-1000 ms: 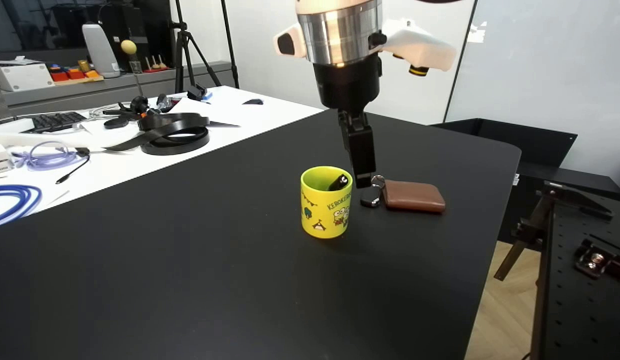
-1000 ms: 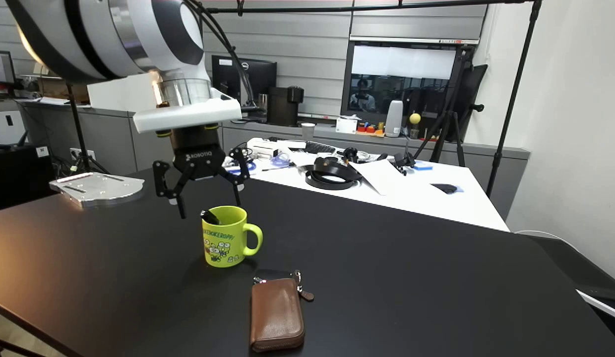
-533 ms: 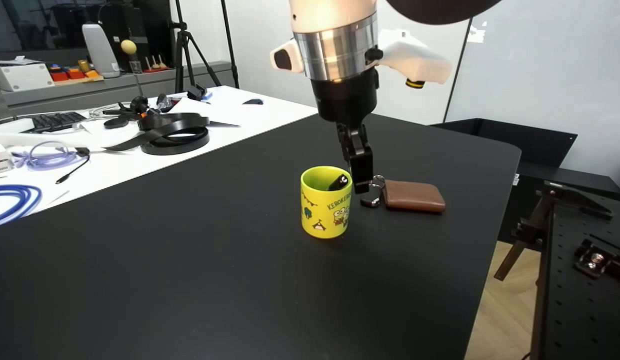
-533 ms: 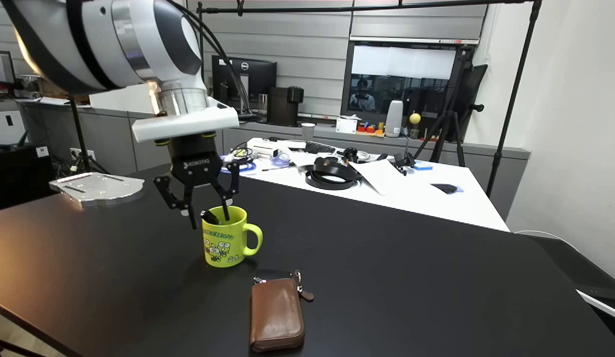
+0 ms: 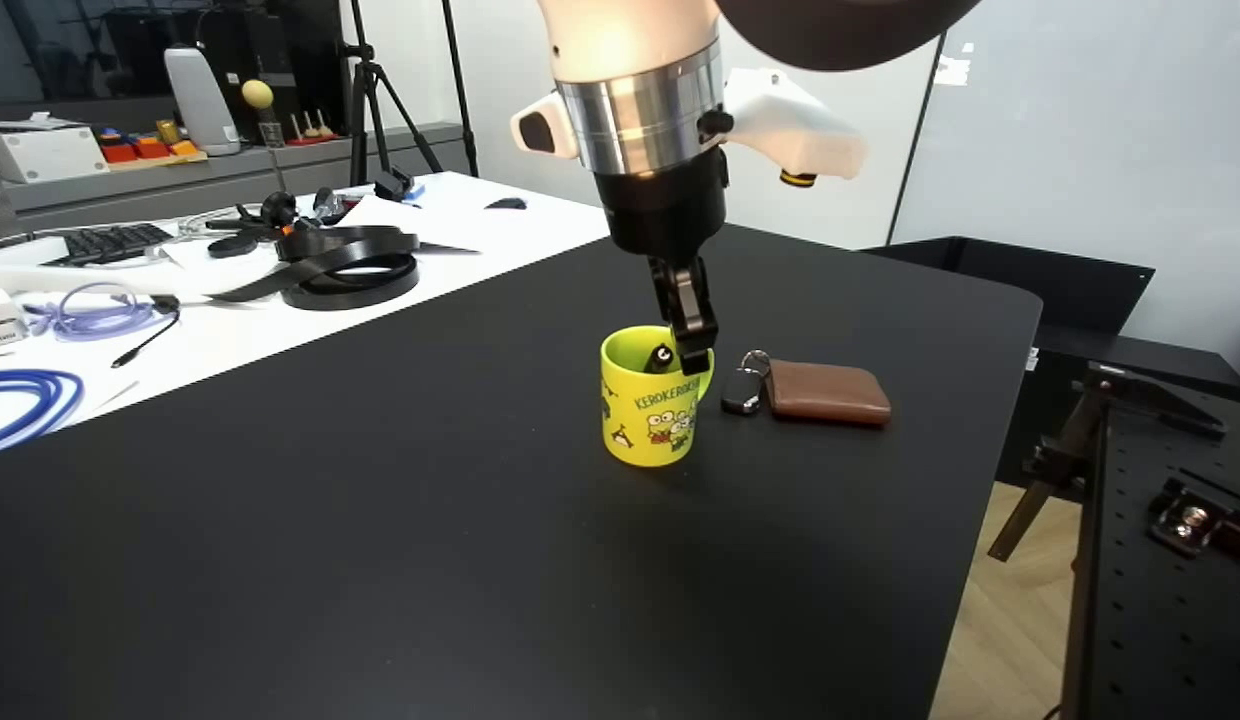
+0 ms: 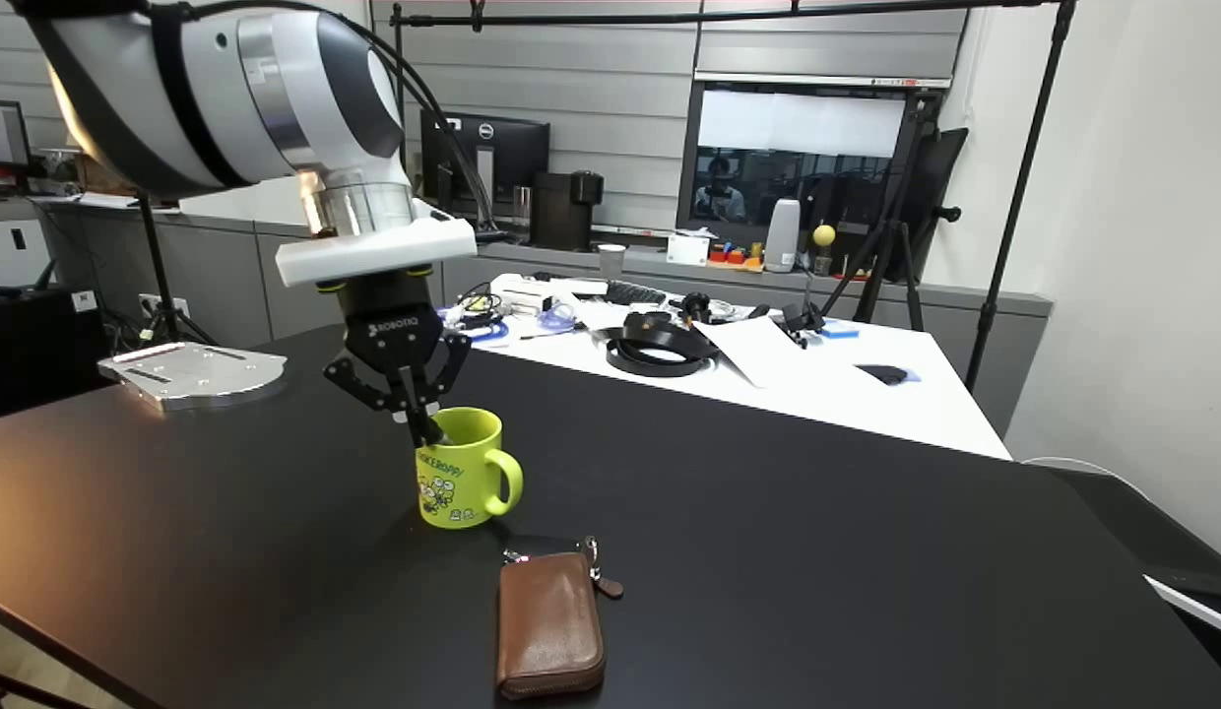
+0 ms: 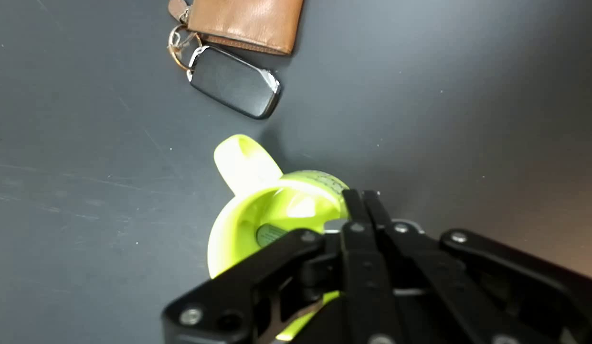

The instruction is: Put the marker on the table

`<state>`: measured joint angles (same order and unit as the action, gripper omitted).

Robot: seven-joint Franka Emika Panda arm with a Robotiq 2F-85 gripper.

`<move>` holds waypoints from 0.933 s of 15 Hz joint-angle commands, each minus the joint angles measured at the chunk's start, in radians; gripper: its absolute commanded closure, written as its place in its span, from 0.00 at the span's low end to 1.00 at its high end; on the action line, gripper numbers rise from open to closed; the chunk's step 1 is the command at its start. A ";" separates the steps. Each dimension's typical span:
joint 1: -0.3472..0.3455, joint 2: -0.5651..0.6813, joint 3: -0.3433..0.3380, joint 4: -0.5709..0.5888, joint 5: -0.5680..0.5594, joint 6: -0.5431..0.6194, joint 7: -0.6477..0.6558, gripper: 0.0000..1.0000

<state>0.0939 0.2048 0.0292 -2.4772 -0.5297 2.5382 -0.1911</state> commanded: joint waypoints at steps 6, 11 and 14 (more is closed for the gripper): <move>0.037 -0.019 0.007 0.003 -0.034 0.001 0.039 0.49; 0.049 -0.028 0.006 0.005 -0.070 -0.001 0.058 0.15; 0.048 -0.027 0.004 0.011 -0.098 -0.002 0.077 0.01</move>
<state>0.1390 0.1916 0.0346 -2.4721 -0.5866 2.5422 -0.1683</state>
